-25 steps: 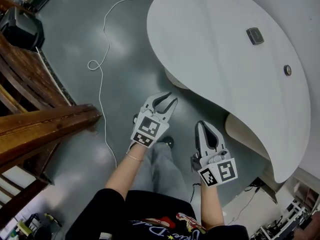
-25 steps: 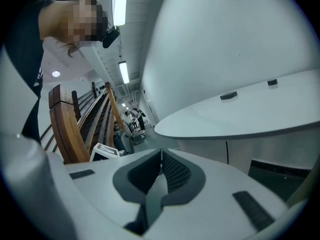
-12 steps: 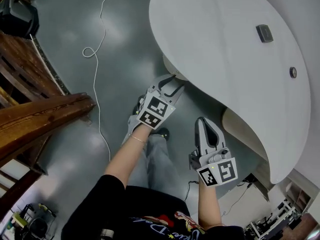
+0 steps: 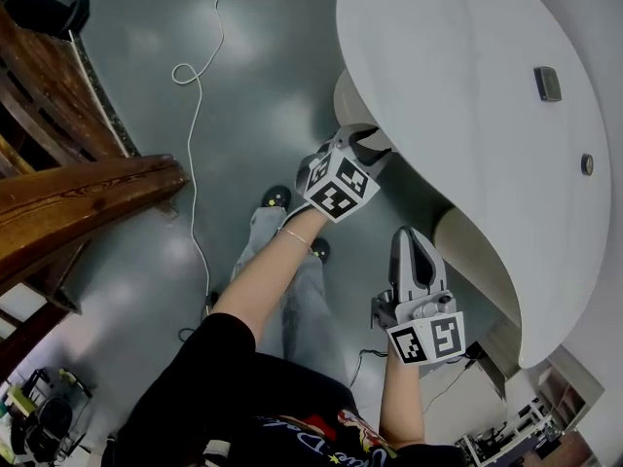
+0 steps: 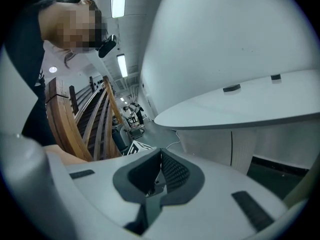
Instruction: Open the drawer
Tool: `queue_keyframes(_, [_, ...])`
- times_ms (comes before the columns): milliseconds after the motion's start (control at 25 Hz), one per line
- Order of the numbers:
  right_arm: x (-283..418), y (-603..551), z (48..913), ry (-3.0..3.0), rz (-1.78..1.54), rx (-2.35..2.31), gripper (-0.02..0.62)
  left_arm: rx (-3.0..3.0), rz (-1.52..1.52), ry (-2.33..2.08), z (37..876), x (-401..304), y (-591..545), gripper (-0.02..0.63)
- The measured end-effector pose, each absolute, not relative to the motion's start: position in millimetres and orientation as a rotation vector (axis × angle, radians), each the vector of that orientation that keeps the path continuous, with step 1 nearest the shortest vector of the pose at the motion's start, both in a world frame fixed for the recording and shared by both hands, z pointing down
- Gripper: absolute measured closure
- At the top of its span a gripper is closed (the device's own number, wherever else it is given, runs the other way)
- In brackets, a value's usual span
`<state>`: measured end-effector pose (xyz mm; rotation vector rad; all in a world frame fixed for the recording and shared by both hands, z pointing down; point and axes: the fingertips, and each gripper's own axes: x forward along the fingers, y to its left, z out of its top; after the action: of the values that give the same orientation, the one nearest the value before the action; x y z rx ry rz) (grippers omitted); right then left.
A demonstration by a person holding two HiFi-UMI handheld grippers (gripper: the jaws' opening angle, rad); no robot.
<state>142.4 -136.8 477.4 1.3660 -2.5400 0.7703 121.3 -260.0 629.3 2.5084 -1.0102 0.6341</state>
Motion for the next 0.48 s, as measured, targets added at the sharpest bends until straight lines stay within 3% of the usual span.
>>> queue_keyframes(480, [150, -142, 473, -2.502, 0.751, 1.445, 0.594, 2.468, 0.598, -1.046, 641, 125, -281, 0.451])
